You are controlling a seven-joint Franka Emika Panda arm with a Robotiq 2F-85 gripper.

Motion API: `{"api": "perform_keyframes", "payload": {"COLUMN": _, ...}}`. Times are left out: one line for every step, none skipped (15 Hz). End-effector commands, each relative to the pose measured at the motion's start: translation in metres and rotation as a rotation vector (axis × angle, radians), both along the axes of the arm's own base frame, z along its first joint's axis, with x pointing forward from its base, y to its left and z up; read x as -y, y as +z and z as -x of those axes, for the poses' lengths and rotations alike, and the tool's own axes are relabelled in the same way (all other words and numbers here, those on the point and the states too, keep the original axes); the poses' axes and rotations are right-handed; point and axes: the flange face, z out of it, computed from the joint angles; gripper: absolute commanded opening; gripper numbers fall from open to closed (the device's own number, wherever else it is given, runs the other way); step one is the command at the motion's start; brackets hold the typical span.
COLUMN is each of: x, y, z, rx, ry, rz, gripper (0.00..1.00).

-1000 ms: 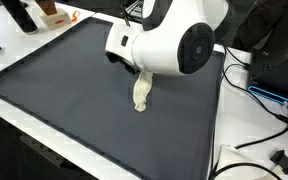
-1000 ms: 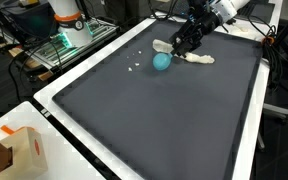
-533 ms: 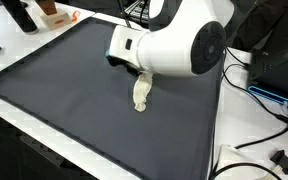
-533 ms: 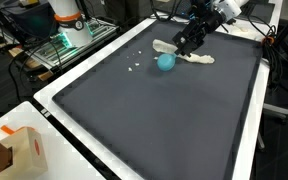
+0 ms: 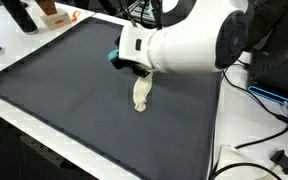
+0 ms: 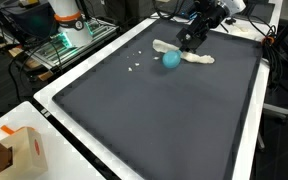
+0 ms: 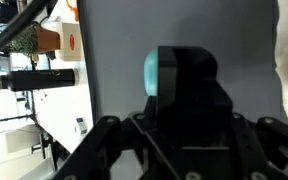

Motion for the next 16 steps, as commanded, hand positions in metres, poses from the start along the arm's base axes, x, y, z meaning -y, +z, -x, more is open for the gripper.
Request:
{"api": "perform_keyframes", "payload": {"x": -0.010, "y": 0.011, "z": -0.001, "rx": 0.003, "ry": 0.078, "rz": -0.016, "gripper": 0.25}}
{"api": "perform_keyframes", "payload": {"x": -0.012, "y": 0.013, "z": -0.002, "rx": 0.007, "ry": 0.094, "rz": -0.028, "gripper": 0.25}}
{"api": "perform_keyframes", "payload": {"x": -0.016, "y": 0.017, "z": -0.002, "rx": 0.013, "ry": 0.116, "rz": -0.047, "gripper": 0.25}}
{"api": "perform_keyframes", "payload": {"x": -0.018, "y": 0.021, "z": -0.004, "rx": 0.021, "ry": 0.136, "rz": -0.067, "gripper": 0.25}}
{"api": "perform_keyframes", "payload": {"x": -0.020, "y": 0.025, "z": -0.005, "rx": 0.032, "ry": 0.159, "rz": -0.090, "gripper": 0.25}}
{"api": "perform_keyframes", "payload": {"x": -0.022, "y": 0.028, "z": -0.007, "rx": 0.040, "ry": 0.181, "rz": -0.113, "gripper": 0.25}}
{"api": "perform_keyframes", "payload": {"x": -0.023, "y": 0.032, "z": -0.009, "rx": 0.052, "ry": 0.201, "rz": -0.133, "gripper": 0.25}}
{"api": "perform_keyframes", "payload": {"x": -0.025, "y": 0.037, "z": -0.010, "rx": 0.065, "ry": 0.224, "rz": -0.158, "gripper": 0.25}}
{"api": "perform_keyframes", "payload": {"x": -0.026, "y": 0.041, "z": -0.012, "rx": 0.076, "ry": 0.247, "rz": -0.181, "gripper": 0.25}}
{"api": "perform_keyframes", "payload": {"x": -0.027, "y": 0.046, "z": -0.012, "rx": 0.090, "ry": 0.268, "rz": -0.206, "gripper": 0.25}}
{"api": "perform_keyframes", "payload": {"x": -0.028, "y": 0.050, "z": -0.013, "rx": 0.100, "ry": 0.287, "rz": -0.228, "gripper": 0.25}}
{"api": "perform_keyframes", "payload": {"x": -0.028, "y": 0.055, "z": -0.013, "rx": 0.113, "ry": 0.303, "rz": -0.252, "gripper": 0.25}}
{"api": "perform_keyframes", "payload": {"x": -0.027, "y": 0.060, "z": -0.013, "rx": 0.126, "ry": 0.320, "rz": -0.276, "gripper": 0.25}}
{"api": "perform_keyframes", "payload": {"x": -0.026, "y": 0.064, "z": -0.012, "rx": 0.139, "ry": 0.333, "rz": -0.299, "gripper": 0.25}}
{"api": "perform_keyframes", "payload": {"x": -0.024, "y": 0.069, "z": -0.011, "rx": 0.150, "ry": 0.345, "rz": -0.325, "gripper": 0.25}}
{"api": "perform_keyframes", "payload": {"x": -0.022, "y": 0.074, "z": -0.010, "rx": 0.161, "ry": 0.360, "rz": -0.352, "gripper": 0.25}}
